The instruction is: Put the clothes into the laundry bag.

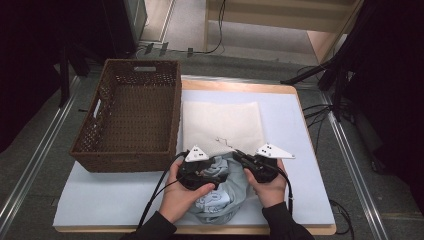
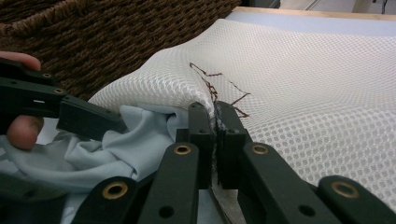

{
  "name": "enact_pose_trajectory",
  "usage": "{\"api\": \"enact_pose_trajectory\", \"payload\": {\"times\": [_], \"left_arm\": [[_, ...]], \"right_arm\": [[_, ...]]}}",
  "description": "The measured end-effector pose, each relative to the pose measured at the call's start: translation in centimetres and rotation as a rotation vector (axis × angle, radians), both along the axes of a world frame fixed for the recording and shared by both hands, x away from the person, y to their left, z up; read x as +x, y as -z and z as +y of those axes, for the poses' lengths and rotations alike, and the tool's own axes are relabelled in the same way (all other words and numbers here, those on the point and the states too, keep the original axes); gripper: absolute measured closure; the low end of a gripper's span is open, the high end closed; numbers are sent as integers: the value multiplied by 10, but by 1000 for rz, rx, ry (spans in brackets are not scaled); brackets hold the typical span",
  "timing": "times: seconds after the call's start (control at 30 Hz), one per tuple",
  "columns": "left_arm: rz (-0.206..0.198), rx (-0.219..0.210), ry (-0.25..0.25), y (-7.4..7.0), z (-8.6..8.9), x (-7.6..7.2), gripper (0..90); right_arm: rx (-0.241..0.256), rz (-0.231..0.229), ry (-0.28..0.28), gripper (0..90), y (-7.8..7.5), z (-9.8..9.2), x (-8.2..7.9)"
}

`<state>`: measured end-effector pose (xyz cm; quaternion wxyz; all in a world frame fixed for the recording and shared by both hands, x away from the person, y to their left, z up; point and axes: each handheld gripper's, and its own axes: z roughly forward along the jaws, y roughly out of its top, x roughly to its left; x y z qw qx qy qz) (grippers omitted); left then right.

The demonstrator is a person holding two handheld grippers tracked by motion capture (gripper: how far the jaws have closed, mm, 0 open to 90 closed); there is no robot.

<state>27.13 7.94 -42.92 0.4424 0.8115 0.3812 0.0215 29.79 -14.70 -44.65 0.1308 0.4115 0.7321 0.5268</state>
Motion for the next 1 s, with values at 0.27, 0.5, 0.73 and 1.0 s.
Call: {"api": "enact_pose_trajectory", "payload": {"times": [0.27, 0.5, 0.73, 1.0], "left_arm": [[-15, 261, 36, 19, -28, -3, 313], [4, 159, -9, 11, -19, -1, 791], [-64, 73, -202, 4, -11, 9, 809], [-44, 50, -136, 15, -15, 9, 469]], "right_arm": [[-5, 2, -9, 877, 1, 2, -1], [8, 4, -16, 877, -1, 4, -2], [30, 3, -18, 877, -3, 2, -2], [22, 7, -17, 877, -2, 0, -2]]}}
